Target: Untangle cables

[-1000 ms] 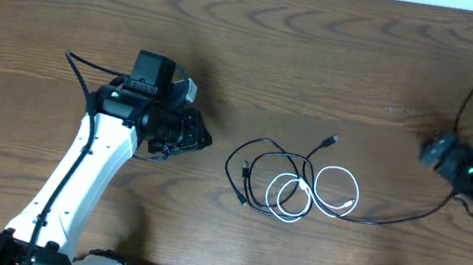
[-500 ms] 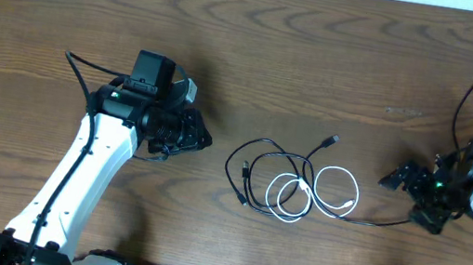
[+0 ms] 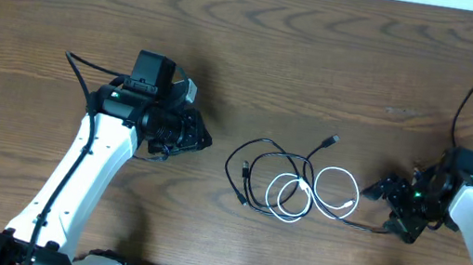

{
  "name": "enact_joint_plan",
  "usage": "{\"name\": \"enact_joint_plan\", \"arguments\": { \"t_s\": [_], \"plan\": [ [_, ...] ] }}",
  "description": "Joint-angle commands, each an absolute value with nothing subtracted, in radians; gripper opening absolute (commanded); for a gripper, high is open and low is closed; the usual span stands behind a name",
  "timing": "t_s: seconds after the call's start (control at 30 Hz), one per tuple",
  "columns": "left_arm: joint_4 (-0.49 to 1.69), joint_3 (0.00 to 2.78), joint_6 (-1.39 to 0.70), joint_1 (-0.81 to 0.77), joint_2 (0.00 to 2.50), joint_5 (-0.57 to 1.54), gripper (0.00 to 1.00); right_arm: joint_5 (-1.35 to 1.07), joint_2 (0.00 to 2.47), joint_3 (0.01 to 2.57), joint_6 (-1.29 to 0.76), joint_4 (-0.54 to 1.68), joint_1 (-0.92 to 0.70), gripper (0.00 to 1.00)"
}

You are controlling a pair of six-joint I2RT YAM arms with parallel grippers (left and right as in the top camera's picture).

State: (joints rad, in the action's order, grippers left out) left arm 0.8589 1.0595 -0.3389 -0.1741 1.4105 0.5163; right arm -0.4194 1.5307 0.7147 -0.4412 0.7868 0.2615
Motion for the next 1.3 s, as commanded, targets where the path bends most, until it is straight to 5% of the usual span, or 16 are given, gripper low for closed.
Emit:
{"name": "enact_joint_plan", "arguments": {
  "t_s": [0.0, 0.17, 0.87, 1.07, 1.27],
  "plan": [
    [0.863, 1.048, -0.322, -0.176, 1.405, 0.504, 0.34, -0.411, 1.541, 0.684, -0.456, 0.825, 0.253, 0.88],
    [0.863, 1.048, -0.322, -0.176, 1.405, 0.504, 0.34, -0.422, 1.541, 0.688, -0.418, 0.907, 0.255, 0.99],
    [0.878, 1.048, -0.322, -0.176, 1.405, 0.503, 0.33, -0.395, 1.274, 0.797, -0.45, 1.187, 0.215, 0.99],
    [0.88, 1.048, -0.322, -0.176, 1.405, 0.503, 0.34, -0.347, 1.274, 0.607, -0.684, 1.035, 0.207, 0.98],
    [0.882, 1.048, -0.322, -0.176, 1.405, 0.503, 0.34, -0.349, 1.274, 0.459, -0.702, 0.821, 0.208, 0.93]
  ]
}}
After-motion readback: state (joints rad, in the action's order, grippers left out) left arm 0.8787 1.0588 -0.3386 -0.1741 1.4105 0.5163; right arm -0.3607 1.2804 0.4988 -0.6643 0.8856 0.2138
